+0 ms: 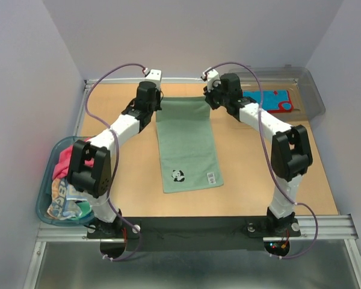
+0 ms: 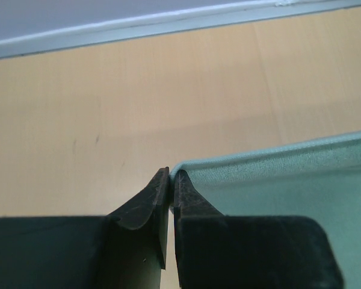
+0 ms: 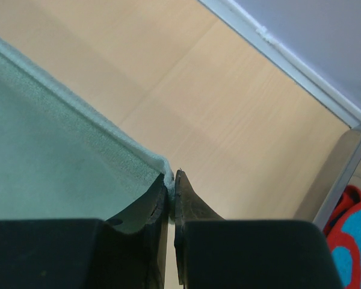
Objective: Fold and stack the towels
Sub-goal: Fold the towel
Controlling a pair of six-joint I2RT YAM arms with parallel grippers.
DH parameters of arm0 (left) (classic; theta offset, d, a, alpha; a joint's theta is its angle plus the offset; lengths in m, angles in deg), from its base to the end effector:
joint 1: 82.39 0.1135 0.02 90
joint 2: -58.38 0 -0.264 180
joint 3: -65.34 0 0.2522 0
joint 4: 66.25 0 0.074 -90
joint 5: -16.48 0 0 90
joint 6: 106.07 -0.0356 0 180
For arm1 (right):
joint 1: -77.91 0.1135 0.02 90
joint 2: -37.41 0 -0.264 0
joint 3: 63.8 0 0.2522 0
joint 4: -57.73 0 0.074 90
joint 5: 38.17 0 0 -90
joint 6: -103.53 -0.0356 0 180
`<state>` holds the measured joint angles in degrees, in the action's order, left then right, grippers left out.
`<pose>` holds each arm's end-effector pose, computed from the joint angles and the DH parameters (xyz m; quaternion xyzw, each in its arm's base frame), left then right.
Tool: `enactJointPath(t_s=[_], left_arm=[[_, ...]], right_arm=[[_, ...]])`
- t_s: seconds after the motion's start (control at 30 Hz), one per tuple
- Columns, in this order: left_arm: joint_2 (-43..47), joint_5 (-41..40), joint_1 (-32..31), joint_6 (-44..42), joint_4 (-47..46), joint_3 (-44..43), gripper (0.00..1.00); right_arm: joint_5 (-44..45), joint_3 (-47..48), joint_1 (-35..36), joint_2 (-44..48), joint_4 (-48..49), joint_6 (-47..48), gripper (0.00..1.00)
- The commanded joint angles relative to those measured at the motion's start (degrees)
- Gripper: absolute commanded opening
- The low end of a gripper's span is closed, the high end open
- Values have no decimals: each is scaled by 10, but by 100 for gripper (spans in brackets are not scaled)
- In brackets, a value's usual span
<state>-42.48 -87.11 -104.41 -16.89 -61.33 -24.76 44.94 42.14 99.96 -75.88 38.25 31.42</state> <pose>0.3944 -0.1505 0.2963 0.0866 0.7898 -0.0176 0.6069 0.4359 0.1812 0.2744 -0.3200 0.7884 0.0701 0.5206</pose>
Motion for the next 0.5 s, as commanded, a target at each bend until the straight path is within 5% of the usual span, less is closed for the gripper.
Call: enactJointPath(t_s=[0.0,0.47], left_arm=[[101,22,9,39,22,51,0],[319,133,-7,171,165,260,0]], right_arm=[[-15,-59,-10,92,18,-8,1],[-91,-296,-9,281,-56,-111,1]])
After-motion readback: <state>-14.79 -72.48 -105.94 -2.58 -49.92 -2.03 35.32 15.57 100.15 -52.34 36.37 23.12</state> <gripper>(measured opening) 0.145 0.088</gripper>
